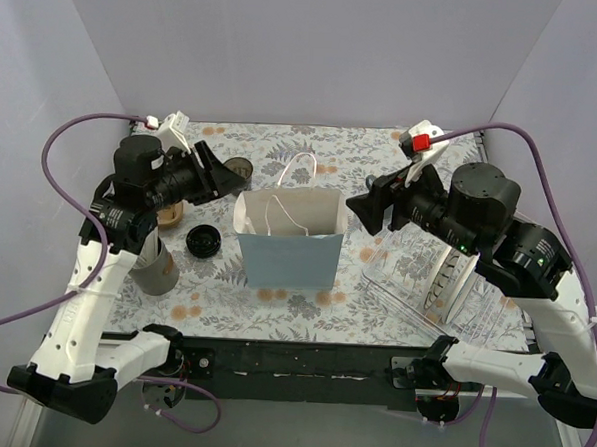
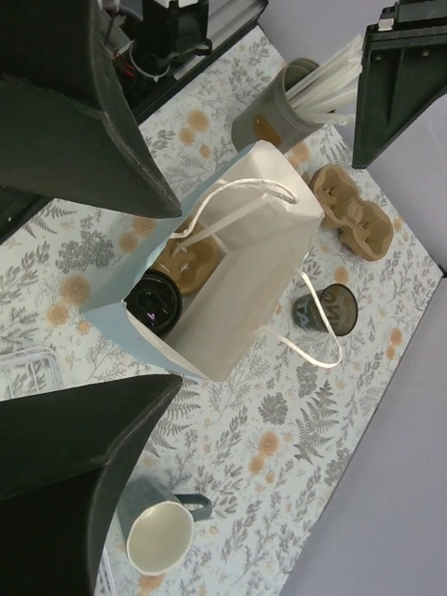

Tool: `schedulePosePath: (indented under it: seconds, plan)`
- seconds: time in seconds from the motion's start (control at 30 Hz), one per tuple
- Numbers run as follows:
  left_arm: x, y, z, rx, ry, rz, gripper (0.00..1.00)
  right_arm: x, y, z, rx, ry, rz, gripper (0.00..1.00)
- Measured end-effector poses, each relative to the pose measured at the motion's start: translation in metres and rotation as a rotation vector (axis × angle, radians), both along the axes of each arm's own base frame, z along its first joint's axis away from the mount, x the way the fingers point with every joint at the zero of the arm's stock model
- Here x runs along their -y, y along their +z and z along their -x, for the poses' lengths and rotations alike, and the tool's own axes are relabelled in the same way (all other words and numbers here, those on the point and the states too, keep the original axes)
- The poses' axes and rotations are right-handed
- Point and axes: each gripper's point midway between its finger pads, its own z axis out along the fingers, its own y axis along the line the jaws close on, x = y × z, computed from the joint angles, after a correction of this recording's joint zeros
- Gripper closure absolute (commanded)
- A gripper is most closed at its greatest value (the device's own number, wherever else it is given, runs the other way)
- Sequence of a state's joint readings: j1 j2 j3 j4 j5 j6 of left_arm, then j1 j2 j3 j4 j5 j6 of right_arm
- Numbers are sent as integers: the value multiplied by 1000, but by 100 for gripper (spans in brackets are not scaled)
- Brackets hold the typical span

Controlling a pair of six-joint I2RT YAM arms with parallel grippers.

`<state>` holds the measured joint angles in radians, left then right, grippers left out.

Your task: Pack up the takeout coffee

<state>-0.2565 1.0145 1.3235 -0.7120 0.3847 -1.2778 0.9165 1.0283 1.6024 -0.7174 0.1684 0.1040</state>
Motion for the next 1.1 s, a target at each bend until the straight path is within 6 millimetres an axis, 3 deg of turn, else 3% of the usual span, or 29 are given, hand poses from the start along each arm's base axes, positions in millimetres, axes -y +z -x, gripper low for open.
schedulePosePath:
  seconds: [0.17,0.2,0.23,0.27,0.4,0.6,0.83,1.1]
  plan:
    - [1,14,-9,35,-16,-27,24,-1,-8,1,-79,-31,-19,23]
    - [2,20,-10,51,-21,-28,2,0,-9,0,-96,-41,-18,23]
    - [3,26,-10,66,-27,-26,2,0,-10,0,-115,-52,-15,23]
    - [4,33,-10,89,-37,-24,2,0,-8,-1,-132,-65,-16,2]
    - [8,60,-3,172,-70,8,2,-4,9,-3,-167,-88,-69,1]
    - [11,86,22,297,-129,54,2,-6,14,11,-199,-40,-141,1]
    - [9,100,56,392,-172,97,2,-10,13,15,-275,-53,-201,2]
    - [8,94,68,407,-184,110,2,-10,1,12,-330,-100,-212,1]
